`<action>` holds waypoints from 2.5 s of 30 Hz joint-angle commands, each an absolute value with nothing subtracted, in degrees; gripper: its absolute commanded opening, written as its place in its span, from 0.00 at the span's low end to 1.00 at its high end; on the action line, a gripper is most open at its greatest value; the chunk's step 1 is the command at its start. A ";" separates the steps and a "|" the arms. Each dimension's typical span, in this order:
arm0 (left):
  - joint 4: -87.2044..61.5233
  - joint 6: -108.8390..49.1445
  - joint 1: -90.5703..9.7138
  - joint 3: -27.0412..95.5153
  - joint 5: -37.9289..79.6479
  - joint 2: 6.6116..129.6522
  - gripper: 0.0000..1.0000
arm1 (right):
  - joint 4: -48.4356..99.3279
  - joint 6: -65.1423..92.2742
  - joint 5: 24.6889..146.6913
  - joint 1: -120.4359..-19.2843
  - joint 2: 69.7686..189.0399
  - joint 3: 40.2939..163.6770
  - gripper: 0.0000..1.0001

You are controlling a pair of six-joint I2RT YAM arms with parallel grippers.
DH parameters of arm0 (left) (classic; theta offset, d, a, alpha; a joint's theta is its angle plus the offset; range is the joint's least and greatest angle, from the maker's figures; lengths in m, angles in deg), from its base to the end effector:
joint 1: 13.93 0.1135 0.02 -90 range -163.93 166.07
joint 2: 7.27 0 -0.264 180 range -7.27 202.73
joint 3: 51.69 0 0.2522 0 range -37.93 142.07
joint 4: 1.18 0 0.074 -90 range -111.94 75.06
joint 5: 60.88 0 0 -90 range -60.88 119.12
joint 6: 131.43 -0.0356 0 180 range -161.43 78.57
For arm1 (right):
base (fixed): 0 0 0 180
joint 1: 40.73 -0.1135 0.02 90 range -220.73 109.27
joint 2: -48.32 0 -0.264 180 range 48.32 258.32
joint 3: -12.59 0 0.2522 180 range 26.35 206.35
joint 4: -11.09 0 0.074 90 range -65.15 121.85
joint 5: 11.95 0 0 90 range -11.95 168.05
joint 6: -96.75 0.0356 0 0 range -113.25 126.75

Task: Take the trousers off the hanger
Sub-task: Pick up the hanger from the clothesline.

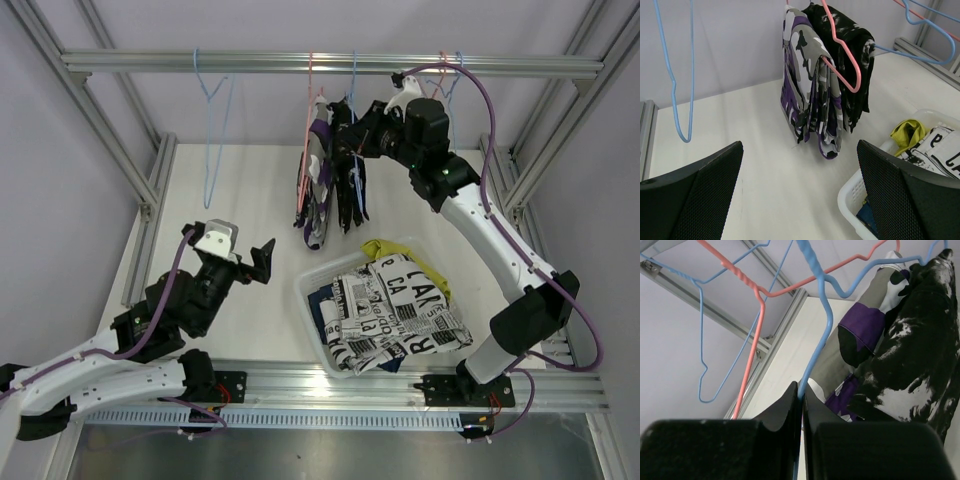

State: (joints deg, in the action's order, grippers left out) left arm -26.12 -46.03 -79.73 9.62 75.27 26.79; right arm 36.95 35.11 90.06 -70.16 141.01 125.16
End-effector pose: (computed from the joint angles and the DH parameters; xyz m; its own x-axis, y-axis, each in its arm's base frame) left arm 0.0743 -0.1027 0.3808 0.0435 0.0388 -0.9983 0.3341 0.9411 0.0512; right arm 0.3254 0.1921 0.4516 -0.3938 0.3113 -0.8649 -0.5384 0.6845 0.4915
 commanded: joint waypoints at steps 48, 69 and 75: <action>-24.61 -46.70 -78.70 9.09 74.39 26.30 0.99 | 38.21 36.90 94.84 -67.28 138.85 144.12 0.00; -24.88 -46.00 -79.05 9.18 72.45 26.39 0.99 | 42.07 33.38 84.38 -71.32 126.38 136.75 0.00; -25.93 -45.65 -80.72 10.14 73.85 26.83 0.99 | 43.39 33.38 83.50 -71.93 120.94 133.58 0.00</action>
State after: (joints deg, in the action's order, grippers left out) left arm -26.19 -45.98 -79.84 9.31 73.79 26.75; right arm 51.35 35.02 85.10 -71.65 126.71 133.05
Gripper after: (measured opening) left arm 0.994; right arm 0.022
